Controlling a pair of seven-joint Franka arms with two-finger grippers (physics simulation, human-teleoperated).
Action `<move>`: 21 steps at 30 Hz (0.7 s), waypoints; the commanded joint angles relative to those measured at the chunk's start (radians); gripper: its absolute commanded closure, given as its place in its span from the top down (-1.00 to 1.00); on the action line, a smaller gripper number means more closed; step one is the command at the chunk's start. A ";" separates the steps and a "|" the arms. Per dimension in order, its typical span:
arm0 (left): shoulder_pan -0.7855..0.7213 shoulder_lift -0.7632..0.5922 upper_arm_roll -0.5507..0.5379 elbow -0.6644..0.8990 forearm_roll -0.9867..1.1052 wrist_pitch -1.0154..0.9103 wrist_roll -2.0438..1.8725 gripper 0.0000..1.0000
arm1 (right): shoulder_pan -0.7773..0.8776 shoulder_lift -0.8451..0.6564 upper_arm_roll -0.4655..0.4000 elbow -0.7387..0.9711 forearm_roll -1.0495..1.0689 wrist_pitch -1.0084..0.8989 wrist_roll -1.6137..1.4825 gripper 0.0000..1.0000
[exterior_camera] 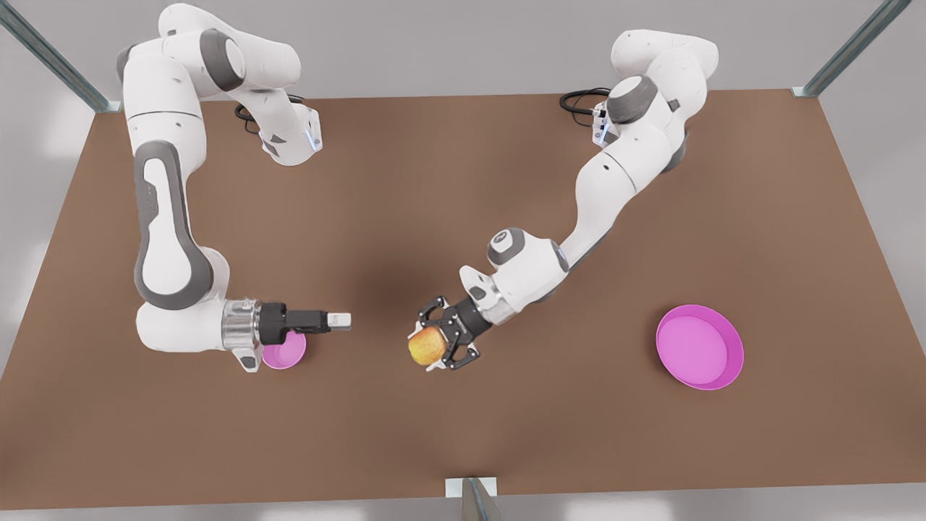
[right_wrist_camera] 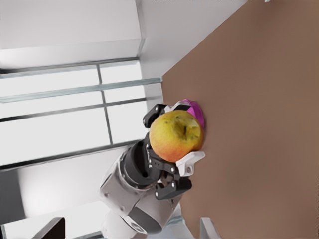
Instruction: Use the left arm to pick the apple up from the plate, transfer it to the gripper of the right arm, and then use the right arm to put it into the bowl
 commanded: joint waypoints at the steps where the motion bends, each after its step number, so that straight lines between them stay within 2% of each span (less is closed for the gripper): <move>1: -0.012 0.006 -0.001 0.014 0.002 0.042 0.440 0.51 | 0.004 0.027 0.000 0.013 0.014 0.046 -0.349 1.00; 9: -0.058 0.043 -0.022 0.015 -0.004 0.074 0.409 0.52 | 0.049 0.262 0.002 0.303 0.015 0.057 -0.366 1.00; 11: -0.060 0.050 -0.021 0.020 -0.004 0.076 0.406 0.52 | 0.046 0.261 0.040 0.269 0.015 0.042 -0.366 1.00; 21: -0.066 0.050 -0.019 0.021 -0.003 0.076 0.397 0.52 | 0.020 0.261 0.074 0.179 0.018 -0.021 -0.467 1.00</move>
